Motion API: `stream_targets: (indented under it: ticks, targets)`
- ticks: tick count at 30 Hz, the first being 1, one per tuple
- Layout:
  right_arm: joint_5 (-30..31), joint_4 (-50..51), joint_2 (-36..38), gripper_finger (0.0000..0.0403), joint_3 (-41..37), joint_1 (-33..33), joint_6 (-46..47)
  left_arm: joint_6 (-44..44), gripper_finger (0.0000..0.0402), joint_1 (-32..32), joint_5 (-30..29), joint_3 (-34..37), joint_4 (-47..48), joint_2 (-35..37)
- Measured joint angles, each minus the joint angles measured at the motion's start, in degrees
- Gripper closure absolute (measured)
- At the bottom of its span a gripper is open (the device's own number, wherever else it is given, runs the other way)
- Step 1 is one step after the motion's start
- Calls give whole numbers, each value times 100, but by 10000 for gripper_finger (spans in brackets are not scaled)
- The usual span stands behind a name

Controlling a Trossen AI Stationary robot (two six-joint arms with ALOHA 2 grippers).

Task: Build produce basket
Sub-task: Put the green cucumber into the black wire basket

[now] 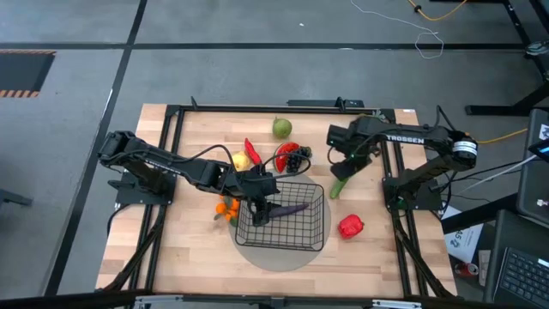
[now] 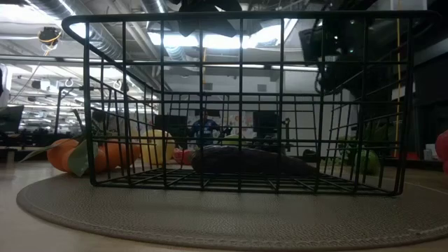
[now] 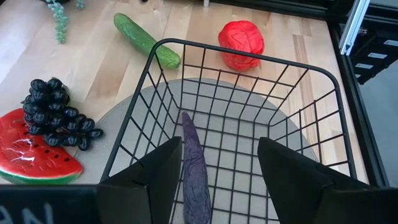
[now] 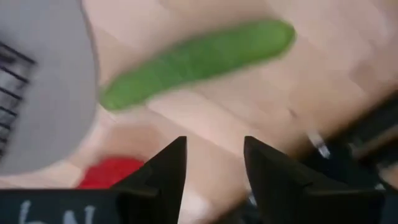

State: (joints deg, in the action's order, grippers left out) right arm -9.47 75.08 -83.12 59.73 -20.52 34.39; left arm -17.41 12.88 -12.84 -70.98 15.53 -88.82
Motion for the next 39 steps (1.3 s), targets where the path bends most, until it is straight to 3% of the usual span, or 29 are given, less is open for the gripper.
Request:
stream_targets:
  ticks: [7, 12, 18, 25, 34, 39]
  targets:
    - [2, 433, 232, 241, 1, 465, -181, 0, 195, 0, 0, 0, 8, 0]
    - [100, 339, 511, 241, 1, 824, -1288, 0, 195, 0, 0, 0, 45, 0]
    - [963, -111, 567, 241, 1, 939, -2118, 0, 195, -45, 0, 0, 44, 0]
    - [993, -396, 565, 241, 1, 1034, -3743, 0, 195, -125, 0, 0, 42, 0]
    - [1069, -1603, 565, 241, 1, 1033, -3774, 0, 195, -127, 0, 0, 37, 0]
    - [1297, -1775, 565, 241, 1, 1026, -3602, 0, 195, -125, 2, 0, 36, 0]
